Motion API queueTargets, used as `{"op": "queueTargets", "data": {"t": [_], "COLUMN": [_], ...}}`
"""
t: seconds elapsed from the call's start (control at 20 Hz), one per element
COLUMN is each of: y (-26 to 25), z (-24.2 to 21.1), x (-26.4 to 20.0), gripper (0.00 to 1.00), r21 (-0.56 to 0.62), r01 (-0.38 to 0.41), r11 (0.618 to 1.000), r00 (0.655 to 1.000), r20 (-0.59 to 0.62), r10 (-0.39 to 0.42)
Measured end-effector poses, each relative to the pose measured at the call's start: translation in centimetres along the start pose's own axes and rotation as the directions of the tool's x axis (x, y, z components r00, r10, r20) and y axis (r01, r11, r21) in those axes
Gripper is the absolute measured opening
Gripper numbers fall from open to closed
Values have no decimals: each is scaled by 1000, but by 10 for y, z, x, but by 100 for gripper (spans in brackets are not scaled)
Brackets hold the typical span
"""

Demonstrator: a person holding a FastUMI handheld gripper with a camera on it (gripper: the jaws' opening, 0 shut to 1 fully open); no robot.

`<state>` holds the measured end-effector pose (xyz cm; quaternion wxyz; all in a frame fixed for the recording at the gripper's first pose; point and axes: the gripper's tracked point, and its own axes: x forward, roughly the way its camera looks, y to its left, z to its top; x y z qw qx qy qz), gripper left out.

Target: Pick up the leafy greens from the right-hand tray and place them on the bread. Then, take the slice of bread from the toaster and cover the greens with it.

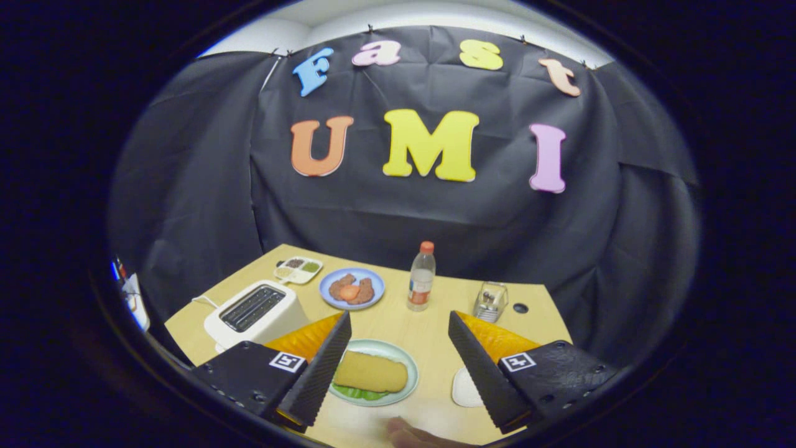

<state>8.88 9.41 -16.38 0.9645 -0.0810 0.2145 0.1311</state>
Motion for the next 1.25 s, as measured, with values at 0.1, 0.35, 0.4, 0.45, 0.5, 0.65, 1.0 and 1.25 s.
{"op": "queueTargets", "data": {"t": [0.1, 0.35, 0.4, 0.45, 0.5, 0.65, 1.0, 1.25], "y": [-3, 7, 9, 14, 18, 27, 37, 40], "z": [14, 24, 24, 24, 26, 27, 36, 34], "x": [-20, -74, -82, -89, -95, -104, -107, -112], "gripper": [98, 96, 96, 96, 96, 96, 97, 96], "r21": [2, 88, 108, 127, 138, 128, 113, 115], "r01": [34, 65, 73, 74, 76, 98, 149, 196], "r11": [999, 994, 991, 989, 988, 987, 982, 974], "r00": [998, 995, 994, 994, 994, 991, 981, 973], "r20": [43, 71, 67, 66, 72, 82, 111, 101], "r10": [-35, -72, -81, -83, -87, -109, -161, -208]}}
